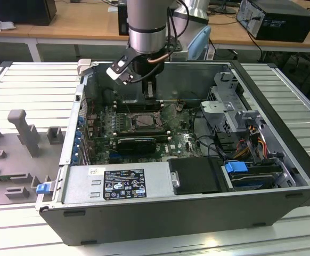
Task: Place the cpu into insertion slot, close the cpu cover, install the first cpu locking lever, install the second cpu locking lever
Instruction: 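Close the cpu cover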
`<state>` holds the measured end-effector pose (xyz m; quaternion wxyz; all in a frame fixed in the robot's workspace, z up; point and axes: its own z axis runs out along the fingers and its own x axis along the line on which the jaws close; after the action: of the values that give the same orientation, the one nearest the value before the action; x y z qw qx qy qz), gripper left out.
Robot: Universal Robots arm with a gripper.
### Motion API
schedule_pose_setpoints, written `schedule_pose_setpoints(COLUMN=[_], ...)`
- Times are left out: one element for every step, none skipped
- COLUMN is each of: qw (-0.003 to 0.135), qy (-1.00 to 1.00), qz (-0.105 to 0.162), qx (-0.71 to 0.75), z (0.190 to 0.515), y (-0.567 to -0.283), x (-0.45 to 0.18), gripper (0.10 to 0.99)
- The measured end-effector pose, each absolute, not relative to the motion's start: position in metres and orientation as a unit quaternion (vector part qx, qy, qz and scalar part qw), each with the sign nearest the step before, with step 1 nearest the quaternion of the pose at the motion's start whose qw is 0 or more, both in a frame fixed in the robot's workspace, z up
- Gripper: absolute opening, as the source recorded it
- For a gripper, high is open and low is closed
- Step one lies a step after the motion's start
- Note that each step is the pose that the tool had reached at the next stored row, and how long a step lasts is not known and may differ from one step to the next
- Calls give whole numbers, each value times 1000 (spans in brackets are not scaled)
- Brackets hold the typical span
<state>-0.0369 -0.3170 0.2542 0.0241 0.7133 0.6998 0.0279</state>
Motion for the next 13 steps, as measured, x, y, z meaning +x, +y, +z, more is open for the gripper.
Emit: schedule_pose_setpoints(qw=[25, 24, 24, 24, 23, 23, 23, 22, 22, 20, 19, 18, 17], qy=[700, 700, 700, 700, 699, 700, 699, 699, 699, 699, 699, 699, 699], qz=[27, 27, 26, 26, 26, 26, 26, 26, 26, 26, 26, 26, 26], qx=[713, 713, 714, 714, 714, 714, 714, 714, 714, 714, 714, 714, 714], z=[258, 258, 258, 258, 257, 257, 256, 256, 256, 256, 257, 258, 262], y=[-317, -317, -318, -319, -319, -320, -320, -320, -320, -320, -320, -320, -320], x=[-37, -35, -31, -29, -26, -21, -12, -7, -3, 2, 4, 5, 7], gripper=[106, 106, 106, 106, 106, 106, 106, 106, 106, 106, 106, 106, 106])
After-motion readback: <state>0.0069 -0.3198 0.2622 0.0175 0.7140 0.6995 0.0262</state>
